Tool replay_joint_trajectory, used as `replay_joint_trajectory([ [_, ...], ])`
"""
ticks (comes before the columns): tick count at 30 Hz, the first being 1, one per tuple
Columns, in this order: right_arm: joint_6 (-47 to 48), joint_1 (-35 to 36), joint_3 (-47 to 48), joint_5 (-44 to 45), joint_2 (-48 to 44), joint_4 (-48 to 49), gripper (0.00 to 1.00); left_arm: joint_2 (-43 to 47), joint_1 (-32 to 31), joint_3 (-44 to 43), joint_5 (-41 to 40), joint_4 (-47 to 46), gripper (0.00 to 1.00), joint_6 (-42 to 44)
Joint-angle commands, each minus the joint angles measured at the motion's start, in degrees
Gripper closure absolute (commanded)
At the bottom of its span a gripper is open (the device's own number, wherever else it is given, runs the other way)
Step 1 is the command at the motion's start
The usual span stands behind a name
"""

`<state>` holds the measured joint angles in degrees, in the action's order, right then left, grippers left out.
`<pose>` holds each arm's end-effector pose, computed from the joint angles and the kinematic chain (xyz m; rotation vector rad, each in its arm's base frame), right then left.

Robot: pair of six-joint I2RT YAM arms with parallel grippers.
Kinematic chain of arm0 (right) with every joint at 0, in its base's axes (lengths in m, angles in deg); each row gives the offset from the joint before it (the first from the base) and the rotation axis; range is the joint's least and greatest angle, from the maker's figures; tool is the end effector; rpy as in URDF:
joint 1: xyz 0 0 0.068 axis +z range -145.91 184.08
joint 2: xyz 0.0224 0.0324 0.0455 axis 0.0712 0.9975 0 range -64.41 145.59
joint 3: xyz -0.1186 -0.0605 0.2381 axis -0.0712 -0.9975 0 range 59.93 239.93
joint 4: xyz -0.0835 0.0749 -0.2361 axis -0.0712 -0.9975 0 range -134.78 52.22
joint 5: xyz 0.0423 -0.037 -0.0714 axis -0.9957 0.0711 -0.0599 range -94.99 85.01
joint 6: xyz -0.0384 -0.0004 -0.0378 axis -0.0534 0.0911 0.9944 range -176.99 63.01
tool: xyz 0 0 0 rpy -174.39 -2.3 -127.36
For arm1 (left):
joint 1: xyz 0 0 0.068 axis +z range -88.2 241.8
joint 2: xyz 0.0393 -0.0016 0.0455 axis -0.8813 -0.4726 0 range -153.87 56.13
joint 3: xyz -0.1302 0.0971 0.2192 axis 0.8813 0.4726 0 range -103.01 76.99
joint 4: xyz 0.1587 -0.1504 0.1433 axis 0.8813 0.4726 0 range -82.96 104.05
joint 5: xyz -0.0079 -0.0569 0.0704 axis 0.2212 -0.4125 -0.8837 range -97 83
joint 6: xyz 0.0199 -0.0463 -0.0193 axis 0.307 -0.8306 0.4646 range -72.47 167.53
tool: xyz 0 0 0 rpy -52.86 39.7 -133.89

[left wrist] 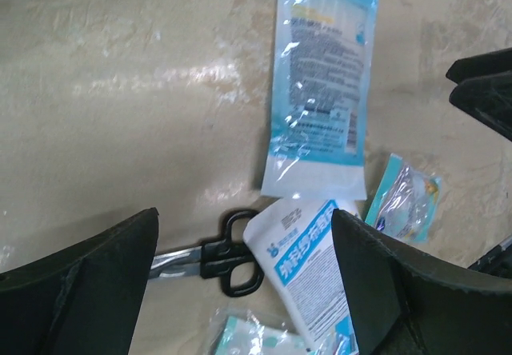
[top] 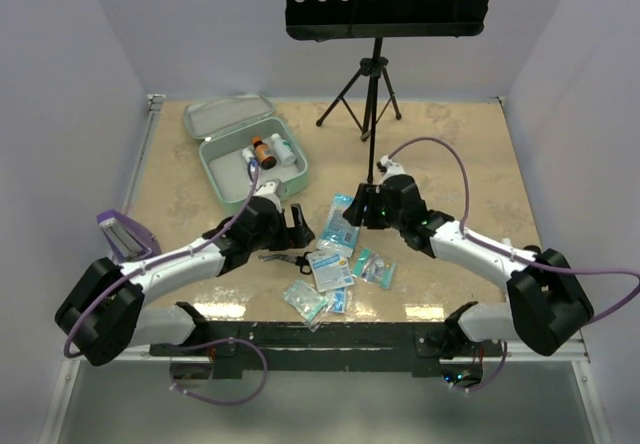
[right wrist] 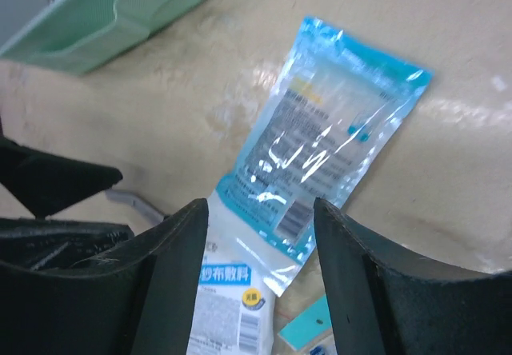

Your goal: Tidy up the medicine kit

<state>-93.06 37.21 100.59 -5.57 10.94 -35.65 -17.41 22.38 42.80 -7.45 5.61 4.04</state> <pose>0.2353 0.1539 0.2199 0.0512 2.2251 0.7017 0.2003 -0.1643 0.1904 -0.0879 2.3467 -0.7528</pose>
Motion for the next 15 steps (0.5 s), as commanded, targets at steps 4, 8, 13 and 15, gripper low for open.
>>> replay_joint_trajectory([
  [4,1.88,2.29,-6.56,-12.95,-0.47,2.96,0.43,9.37,-0.04,8.18,2.47,-3.92,0.07,-3.18],
  [8,2.94,3.43,-7.7,-16.2,1.2,3.32,0.43,12.1,-0.04,9.15,3.17,-4.81,0.08,-3.45],
  [13,3.12,5.81,-9.37,-17.0,3.57,5.42,0.44,14.56,-0.04,10.55,2.82,-4.72,0.08,-3.89],
  [15,2.94,6.34,-9.81,-17.0,5.06,6.48,0.46,15.09,-0.04,11.34,2.91,-4.81,0.08,-4.24],
])
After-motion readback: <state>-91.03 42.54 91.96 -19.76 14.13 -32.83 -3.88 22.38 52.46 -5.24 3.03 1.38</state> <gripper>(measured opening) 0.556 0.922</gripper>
